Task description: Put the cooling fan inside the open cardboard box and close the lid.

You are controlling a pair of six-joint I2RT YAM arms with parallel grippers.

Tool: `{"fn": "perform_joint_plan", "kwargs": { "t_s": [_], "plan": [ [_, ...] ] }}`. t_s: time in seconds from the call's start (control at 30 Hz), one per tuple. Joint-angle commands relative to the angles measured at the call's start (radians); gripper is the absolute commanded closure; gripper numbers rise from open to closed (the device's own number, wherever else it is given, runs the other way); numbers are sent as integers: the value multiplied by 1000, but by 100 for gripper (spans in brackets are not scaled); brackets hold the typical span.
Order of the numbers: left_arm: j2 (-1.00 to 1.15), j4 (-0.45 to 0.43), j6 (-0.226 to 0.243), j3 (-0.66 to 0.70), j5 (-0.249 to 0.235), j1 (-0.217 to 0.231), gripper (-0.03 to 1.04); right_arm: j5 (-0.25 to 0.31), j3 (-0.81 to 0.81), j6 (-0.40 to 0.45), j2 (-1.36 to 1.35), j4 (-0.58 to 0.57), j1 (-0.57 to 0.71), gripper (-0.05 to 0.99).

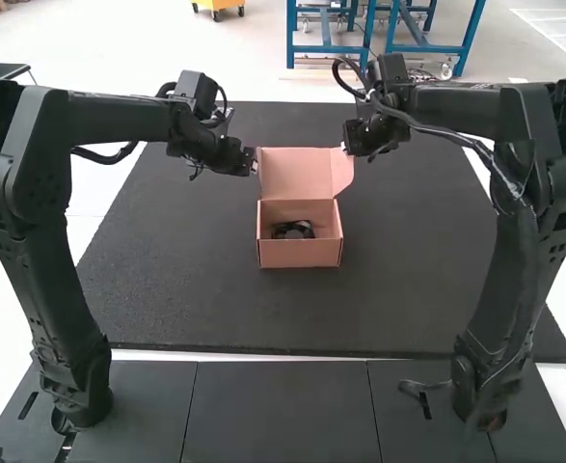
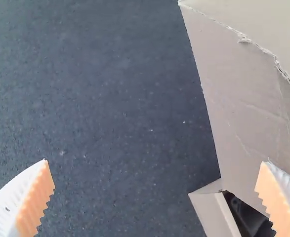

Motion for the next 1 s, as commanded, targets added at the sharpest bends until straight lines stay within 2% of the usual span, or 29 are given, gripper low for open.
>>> {"fn": "perform_joint_plan", "kwargs": {
  "t_s": [0.0, 0.4, 0.5, 0.57, 0.97],
  "plan": [
    [13, 3, -10, 41, 8, -9, 5, -19, 32, 7, 8, -1, 0, 54],
    [13, 4, -10, 41, 8, -9, 5, -30, 37, 1, 28, -44, 0, 55],
    [13, 9, -10, 41, 8, -9, 5, -44, 41, -1, 31, -45, 0, 67],
    [13, 10, -10, 43, 8, -9, 5, -47, 45, -2, 31, -47, 0, 71],
    [15, 12, -10, 41, 8, -9, 5, -49, 68, -1, 31, -58, 0, 71]
  ]
}}
